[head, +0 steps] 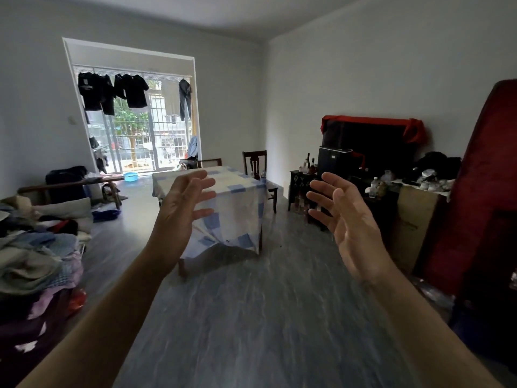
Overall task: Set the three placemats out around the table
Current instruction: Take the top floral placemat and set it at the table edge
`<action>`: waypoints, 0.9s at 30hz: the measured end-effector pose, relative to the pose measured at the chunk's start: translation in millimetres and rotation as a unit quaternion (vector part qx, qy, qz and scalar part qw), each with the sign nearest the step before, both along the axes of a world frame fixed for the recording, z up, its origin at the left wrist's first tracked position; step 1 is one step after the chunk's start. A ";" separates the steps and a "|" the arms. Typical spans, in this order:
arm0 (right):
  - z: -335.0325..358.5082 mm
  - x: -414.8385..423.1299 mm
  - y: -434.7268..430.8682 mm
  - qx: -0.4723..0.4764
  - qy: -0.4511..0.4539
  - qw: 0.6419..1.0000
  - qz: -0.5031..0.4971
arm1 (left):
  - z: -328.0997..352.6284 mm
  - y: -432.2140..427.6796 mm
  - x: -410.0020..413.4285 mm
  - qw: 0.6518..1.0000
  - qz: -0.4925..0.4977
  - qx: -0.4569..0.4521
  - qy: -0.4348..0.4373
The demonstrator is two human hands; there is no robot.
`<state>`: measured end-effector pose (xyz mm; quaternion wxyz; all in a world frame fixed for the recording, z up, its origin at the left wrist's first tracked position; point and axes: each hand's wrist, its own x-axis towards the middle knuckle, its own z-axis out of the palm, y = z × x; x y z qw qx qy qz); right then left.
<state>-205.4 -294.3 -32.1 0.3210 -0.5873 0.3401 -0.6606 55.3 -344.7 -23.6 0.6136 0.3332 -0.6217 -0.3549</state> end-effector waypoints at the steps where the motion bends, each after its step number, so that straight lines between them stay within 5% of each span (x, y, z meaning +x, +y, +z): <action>1: -4.2 1.4 -19.9 0.001 -0.002 1.000 0.005 | -3.4 -17.2 2.3 1.000 0.005 0.000 -0.003; 12: -18.9 15.5 -279.0 0.015 -0.053 0.997 0.054 | -9.5 -238.3 17.3 0.997 0.051 0.035 -0.042; 27: -35.4 110.4 -589.1 0.049 0.012 0.991 0.125 | -35.7 -518.0 117.3 0.993 0.102 0.048 -0.030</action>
